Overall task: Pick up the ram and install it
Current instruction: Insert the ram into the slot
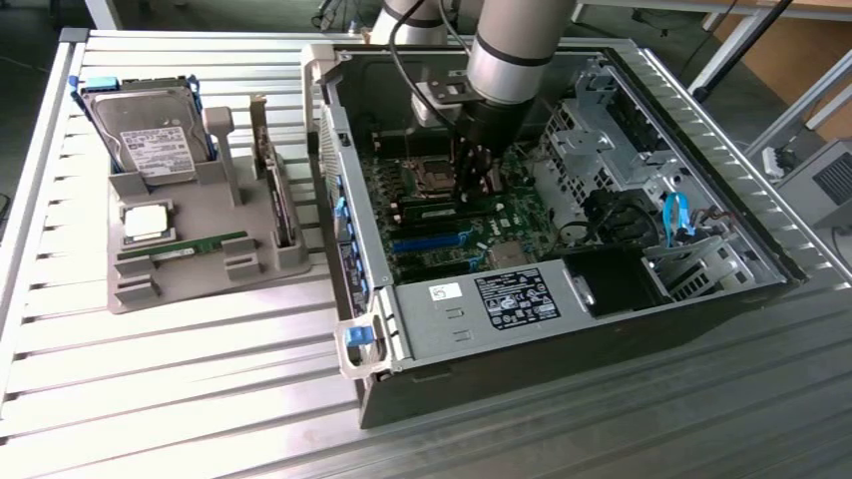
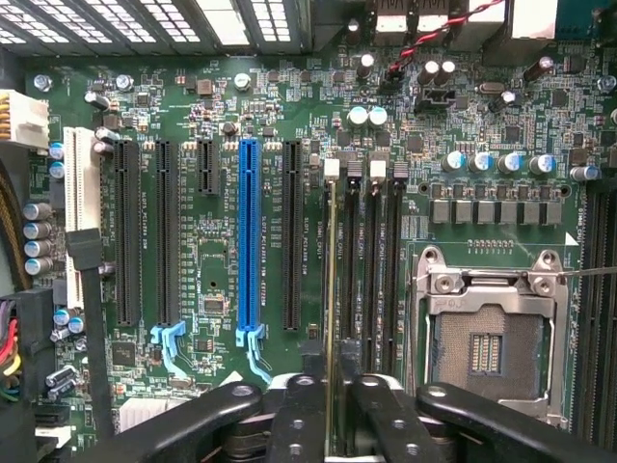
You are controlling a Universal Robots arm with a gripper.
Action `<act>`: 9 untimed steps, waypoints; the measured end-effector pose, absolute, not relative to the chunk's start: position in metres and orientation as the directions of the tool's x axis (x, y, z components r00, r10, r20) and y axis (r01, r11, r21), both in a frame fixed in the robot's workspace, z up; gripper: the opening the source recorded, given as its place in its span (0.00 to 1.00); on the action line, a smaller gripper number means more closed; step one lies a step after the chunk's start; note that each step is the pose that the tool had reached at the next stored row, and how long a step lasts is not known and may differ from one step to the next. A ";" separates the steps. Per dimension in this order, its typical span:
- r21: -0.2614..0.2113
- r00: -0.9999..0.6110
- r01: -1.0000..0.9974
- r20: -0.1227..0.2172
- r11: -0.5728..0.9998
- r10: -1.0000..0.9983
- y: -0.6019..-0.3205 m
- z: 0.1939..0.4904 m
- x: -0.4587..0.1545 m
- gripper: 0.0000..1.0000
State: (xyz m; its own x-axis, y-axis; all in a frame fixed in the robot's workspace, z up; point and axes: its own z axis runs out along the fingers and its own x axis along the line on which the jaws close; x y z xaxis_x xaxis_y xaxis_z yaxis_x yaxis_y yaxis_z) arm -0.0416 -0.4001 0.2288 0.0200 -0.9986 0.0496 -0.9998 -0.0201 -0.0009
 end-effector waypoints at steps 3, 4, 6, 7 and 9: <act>-0.001 0.020 -1.000 0.050 -0.020 -0.999 -0.400 0.236 -0.042 0.20; -0.001 0.020 -1.000 0.050 -0.020 -0.999 -0.400 0.239 -0.042 0.20; -0.001 0.020 -1.000 0.050 -0.020 -0.999 -0.400 0.251 -0.042 0.20; -0.001 0.020 -1.000 0.051 -0.020 -0.999 -0.400 0.255 -0.042 0.20; -0.001 0.020 -1.000 0.054 -0.020 -0.998 -0.400 0.264 -0.042 0.20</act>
